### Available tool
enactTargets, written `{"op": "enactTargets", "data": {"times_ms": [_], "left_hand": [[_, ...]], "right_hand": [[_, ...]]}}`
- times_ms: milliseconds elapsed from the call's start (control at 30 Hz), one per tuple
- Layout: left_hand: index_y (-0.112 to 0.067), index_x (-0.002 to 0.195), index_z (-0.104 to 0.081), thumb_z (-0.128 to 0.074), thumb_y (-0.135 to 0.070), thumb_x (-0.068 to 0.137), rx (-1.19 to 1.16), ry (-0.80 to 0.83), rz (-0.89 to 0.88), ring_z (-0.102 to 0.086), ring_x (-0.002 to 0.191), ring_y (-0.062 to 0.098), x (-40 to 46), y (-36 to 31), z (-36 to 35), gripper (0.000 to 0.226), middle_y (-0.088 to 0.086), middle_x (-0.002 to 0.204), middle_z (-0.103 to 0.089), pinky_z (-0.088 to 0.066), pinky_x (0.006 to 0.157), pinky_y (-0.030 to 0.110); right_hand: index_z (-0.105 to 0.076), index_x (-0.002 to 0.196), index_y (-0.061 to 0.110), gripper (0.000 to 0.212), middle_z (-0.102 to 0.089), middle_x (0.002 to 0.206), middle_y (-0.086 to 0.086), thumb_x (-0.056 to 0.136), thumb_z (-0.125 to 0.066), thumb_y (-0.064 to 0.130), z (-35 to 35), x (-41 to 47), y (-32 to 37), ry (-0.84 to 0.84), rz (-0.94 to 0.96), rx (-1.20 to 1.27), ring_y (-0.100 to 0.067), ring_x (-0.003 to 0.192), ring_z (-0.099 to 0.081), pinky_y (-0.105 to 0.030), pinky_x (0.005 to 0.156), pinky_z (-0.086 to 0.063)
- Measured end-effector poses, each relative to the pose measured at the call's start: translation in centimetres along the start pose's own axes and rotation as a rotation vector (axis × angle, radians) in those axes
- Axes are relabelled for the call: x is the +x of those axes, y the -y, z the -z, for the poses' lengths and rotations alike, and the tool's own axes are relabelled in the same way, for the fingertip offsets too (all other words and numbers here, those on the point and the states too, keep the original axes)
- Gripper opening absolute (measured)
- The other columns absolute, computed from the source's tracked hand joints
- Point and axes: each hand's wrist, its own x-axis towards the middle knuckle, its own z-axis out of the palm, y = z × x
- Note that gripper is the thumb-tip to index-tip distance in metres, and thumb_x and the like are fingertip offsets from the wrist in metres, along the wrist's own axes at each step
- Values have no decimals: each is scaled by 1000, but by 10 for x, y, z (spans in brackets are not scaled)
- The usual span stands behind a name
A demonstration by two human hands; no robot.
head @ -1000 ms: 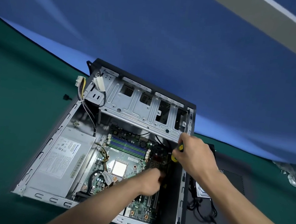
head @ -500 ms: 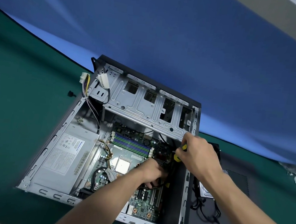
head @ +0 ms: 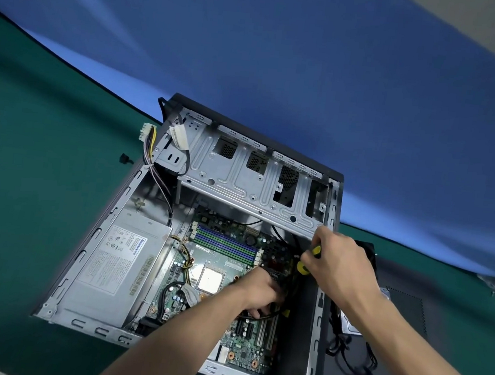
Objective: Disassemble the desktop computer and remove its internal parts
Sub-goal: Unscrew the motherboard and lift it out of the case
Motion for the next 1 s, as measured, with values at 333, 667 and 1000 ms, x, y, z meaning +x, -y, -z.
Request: {"op": "enactTargets", "data": {"times_ms": [333, 667, 1000], "left_hand": [[-11, 113, -67, -49, -6, 92, 33, 0, -8, -60, 84, 18, -3, -1, 0, 28, 10, 115, -65, -50, 50, 20], [-11, 105, -70, -60, -15, 90, 10, -58, -4, -63, 70, 20, -3, -2, 2, 18, 10, 93, -67, -56, 61, 32], [-10, 96, -70, -48, -7, 85, 153, -262, -9, -69, 77, 29, 0, -1, 2, 25, 13, 83, -71, -55, 73, 35]], "right_hand": [[-51, 87, 13, 12, -56, 80, -4, 86, -55, 24, -1, -4, 5, -19, -18, 15, -29, 69, -56, -34, 59, -46], [-60, 100, 6, 49, -66, 97, -12, 100, -28, 44, 4, 0, 26, 49, -120, -291, -32, 88, -64, -31, 61, -39], [-43, 102, 10, 17, -56, 88, -8, 96, -45, 26, 24, 10, 11, 276, -44, -66, -28, 79, -56, -31, 61, -38]]}}
